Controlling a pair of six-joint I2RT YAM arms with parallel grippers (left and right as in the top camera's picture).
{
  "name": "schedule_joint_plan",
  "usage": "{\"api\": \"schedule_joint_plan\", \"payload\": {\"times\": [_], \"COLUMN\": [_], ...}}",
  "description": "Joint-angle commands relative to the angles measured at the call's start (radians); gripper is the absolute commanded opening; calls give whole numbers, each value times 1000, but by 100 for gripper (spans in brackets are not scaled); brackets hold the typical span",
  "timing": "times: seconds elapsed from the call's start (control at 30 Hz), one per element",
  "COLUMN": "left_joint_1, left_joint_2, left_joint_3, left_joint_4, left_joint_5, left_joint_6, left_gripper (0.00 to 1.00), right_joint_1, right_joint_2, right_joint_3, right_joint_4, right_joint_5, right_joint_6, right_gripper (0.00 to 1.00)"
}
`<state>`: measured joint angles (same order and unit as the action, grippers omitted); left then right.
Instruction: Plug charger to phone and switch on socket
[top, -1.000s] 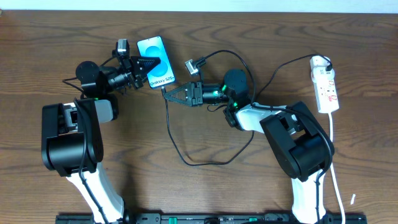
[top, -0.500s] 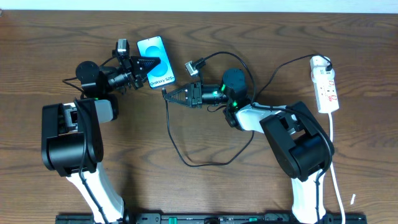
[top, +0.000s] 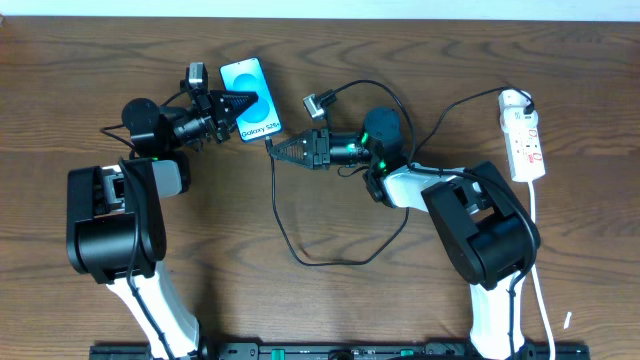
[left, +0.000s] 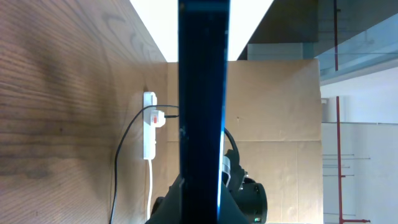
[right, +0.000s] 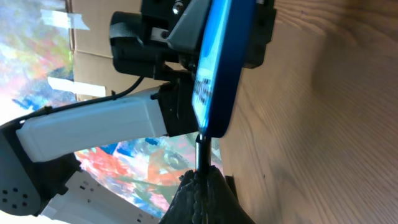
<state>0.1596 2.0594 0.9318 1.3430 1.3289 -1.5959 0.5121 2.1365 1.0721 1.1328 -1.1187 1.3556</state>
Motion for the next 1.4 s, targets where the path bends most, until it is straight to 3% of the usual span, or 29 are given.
{"api": "schedule_joint_plan", "payload": {"times": [0.0, 1.37], "left_joint_1": [3, 3], "left_joint_2": [-13, -13], "left_joint_3": [14, 14], "left_joint_4": [13, 13], "left_joint_5": [2, 2], "left_joint_6": [27, 27], "left_gripper": [7, 7], "right_joint_1": [11, 28], "right_joint_2": [4, 4], "right_joint_3": [6, 7], "right_joint_4": [12, -25], "right_joint_5": [-10, 37], "right_joint_6": [2, -35], "right_gripper": [1, 1]}}
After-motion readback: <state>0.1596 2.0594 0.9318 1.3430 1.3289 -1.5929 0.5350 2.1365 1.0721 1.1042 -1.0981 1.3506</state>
